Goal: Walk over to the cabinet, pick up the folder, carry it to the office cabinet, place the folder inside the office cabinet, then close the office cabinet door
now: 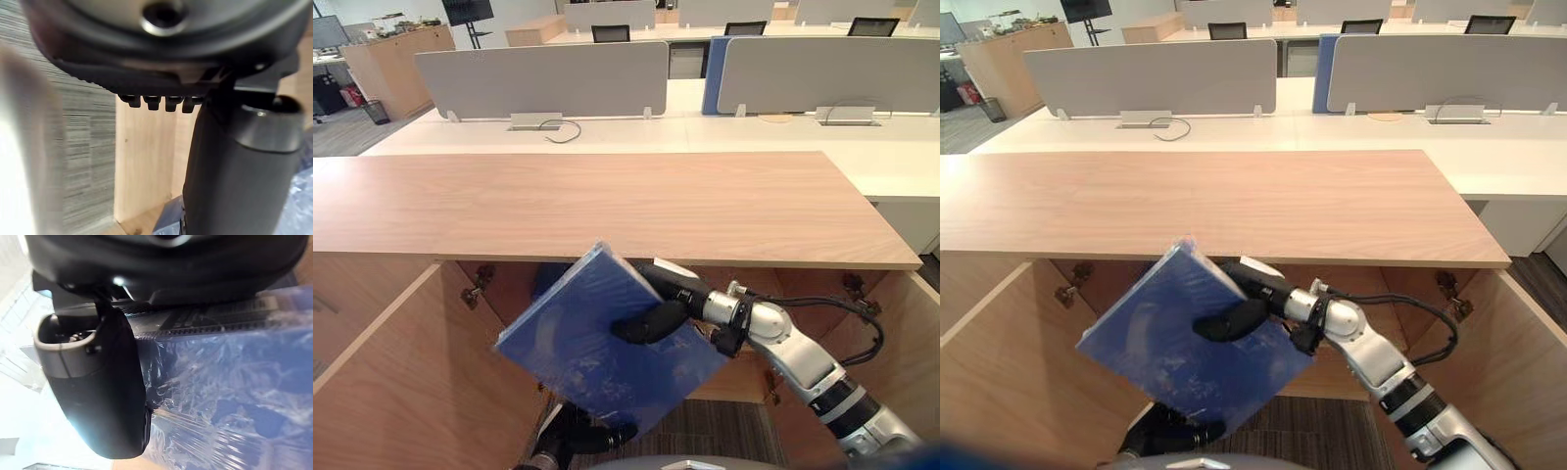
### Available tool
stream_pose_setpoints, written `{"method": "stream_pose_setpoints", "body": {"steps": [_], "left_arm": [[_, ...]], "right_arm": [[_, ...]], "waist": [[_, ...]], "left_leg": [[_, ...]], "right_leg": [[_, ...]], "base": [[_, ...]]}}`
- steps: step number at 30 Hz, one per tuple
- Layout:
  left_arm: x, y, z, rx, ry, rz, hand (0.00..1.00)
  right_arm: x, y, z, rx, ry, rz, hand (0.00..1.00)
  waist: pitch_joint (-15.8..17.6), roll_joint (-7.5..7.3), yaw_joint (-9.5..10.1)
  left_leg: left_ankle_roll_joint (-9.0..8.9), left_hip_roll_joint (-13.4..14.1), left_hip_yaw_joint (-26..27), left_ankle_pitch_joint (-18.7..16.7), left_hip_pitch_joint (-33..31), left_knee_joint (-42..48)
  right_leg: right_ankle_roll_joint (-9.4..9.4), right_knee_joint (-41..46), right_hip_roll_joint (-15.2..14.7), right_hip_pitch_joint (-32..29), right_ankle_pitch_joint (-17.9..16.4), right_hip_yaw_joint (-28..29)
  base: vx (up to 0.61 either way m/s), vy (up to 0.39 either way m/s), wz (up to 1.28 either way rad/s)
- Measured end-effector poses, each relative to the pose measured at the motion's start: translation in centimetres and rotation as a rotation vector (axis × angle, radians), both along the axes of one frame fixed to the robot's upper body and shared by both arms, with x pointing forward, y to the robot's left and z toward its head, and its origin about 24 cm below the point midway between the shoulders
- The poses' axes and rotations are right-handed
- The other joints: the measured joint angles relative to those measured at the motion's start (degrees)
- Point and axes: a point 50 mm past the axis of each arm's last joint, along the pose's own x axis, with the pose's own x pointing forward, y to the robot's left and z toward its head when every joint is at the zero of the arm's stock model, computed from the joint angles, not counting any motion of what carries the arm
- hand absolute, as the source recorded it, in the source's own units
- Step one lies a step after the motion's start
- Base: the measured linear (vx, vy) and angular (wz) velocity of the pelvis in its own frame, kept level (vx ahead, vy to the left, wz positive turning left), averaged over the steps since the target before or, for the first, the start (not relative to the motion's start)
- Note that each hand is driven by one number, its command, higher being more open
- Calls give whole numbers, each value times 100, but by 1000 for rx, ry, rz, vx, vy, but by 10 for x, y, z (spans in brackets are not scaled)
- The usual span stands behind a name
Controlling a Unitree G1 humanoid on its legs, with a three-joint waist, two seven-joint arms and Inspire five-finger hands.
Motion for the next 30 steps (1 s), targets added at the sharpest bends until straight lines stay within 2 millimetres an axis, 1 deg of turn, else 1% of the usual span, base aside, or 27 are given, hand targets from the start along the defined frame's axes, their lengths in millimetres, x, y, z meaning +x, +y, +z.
{"method": "stream_pose_setpoints", "body": {"steps": [3, 4, 5, 6, 7, 9, 10, 11, 12, 14, 17, 19, 21, 22, 24, 25, 26, 27, 28, 29, 30], "left_arm": [[-6, 4, -12, 29, 71, 81, 100], [-10, 7, -16, 42, 104, 133, 100], [-12, 13, -18, 63, 118, 190, 100], [-13, 15, -18, 71, 119, 201, 100], [-19, 24, -20, 119, 151, 241, 100], [-31, 31, -25, 162, 216, 258, 100], [-41, 36, -28, 182, 263, 277, 100], [-46, 40, -29, 185, 278, 326, 100], [-44, 41, -28, 189, 272, 336, 100], [-41, 41, -28, 197, 268, 334, 100], [-43, 41, -29, 211, 283, 343, 100], [-43, 41, -30, 223, 293, 352, 100], [-43, 41, -31, 234, 304, 357, 100], [-43, 41, -31, 236, 308, 358, 100], [-42, 41, -31, 250, 316, 354, 100], [-41, 41, -31, 253, 316, 353, 100], [-39, 40, -31, 254, 311, 350, 100], [-37, 39, -31, 254, 308, 348, 100], [-35, 37, -31, 252, 305, 350, 100], [-34, 36, -32, 253, 310, 353, 100], [-34, 33, -32, 251, 318, 358, 100]], "right_arm": [[-2, 7, -3, -19, -28, 4, 0], [-4, 9, -3, -35, -61, 16, 0], [-6, 10, -3, -52, -84, 36, 0], [-6, 10, -4, -56, -85, 43, 0], [-14, 15, -9, -100, -103, 104, 0], [-24, 19, -19, -189, -140, 188, 0], [-32, 21, -27, -247, -151, 245, 0], [-38, 22, -35, -304, -160, 291, 0], [-42, 21, -42, -342, -163, 310, 0], [-40, 19, -48, -413, -206, 325, 0], [-40, 20, -52, -431, -242, 344, 0], [-39, 21, -58, -434, -236, 337, 0], [-38, 22, -71, -473, -223, 335, 0], [-37, 23, -74, -480, -218, 329, 0], [-34, 23, -92, -544, -191, 292, 0], [-32, 22, -98, -568, -177, 275, 0], [-27, 16, -110, -614, -130, 215, 0], [-22, 12, -115, -625, -91, 156, 0], [-16, -1, -125, -646, -3, 37, 0], [-10, -11, -130, -637, 55, -79, 0], [-1, -26, -133, -590, 132, -287, 0]], "waist": [[4, -8, 9], [12, -19, 5], [22, -36, 2], [24, -40, 2], [39, -66, -3], [66, -108, -2], [98, -156, 3], [133, -210, 9], [148, -236, 28], [158, -239, 41], [175, -223, 5], [185, -225, 8], [228, -221, 13], [246, -217, 13], [338, -194, 7], [357, -187, 9], [407, -168, 17], [435, -151, 33], [474, -112, 71], [494, -82, 83], [515, -46, 84]], "left_leg": [[0, 1, -24, 0, 6, 14], [1, -1, -45, 0, 20, 13], [0, -2, -62, 0, 25, 15], [0, -1, -63, 0, 28, 15], [0, 2, -65, -1, 49, 16], [-2, 2, -74, -2, 60, 14], [-3, 0, -88, -3, 63, 11], [-4, -2, -105, -3, 62, 6], [-4, -2, -117, -3, 56, 2], [-8, -9, -124, -5, 53, -4], [-8, -32, -129, -6, 16, -6], [-3, -49, -144, -2, -18, -4], [-3, -51, -166, -2, -21, 0], [-3, -52, -176, -2, -21, 1], [-4, -64, -233, -3, -20, 14], [-3, -68, -245, -2, -21, 14], [-3, -79, -268, -2, -21, 16], [-3, -87, -282, -2, -22, 17], [-3, -108, -304, -2, -29, 17], [-2, -124, -314, -2, -35, 17], [-2, -142, -325, -2, -43, 13]], "right_leg": [[-3, -1, -1, 30, -4, -21], [-4, -9, -5, 58, -7, -35], [-7, -10, -6, 71, -11, -48], [-8, -10, -6, 74, -11, -50], [-17, -4, -4, 86, -25, -52], [-14, 15, -8, 85, -51, -58], [-16, 35, -15, 83, -69, -72], [-13, 46, -24, 83, -77, -93], [-12, 52, -43, 79, -79, -116], [-5, 62, -66, 74, -83, -126], [6, 64, -71, 41, -85, -129], [7, 65, -70, 12, -86, -143], [17, 70, -70, 17, -102, -162], [18, 71, -70, 23, -105, -169], [23, 75, -83, 57, -124, -213], [24, 81, -88, 58, -129, -224], [30, 92, -100, 68, -139, -248], [35, 95, -108, 75, -141, -263], [41, 99, -127, 77, -145, -281], [46, 100, -143, 76, -148, -288], [54, 99, -158, 74, -151, -295]], "base": [[-5, 1, 7], [-1, 5, 7], [-1, 6, 6], [0, 0, 0], [0, 0, 0], [-4, 1, 2], [-8, 1, 7], [-13, 3, 8], [-10, 6, 7], [-7, 4, 2], [0, 0, 0], [5, 4, 2], [13, 4, 4], [9, 0, 7], [-1, 0, 10], [-9, 2, 11], [-8, 2, 9], [-12, 6, 11], [-10, 8, 9], [-8, 19, 9], [-1, 18, 5]]}}
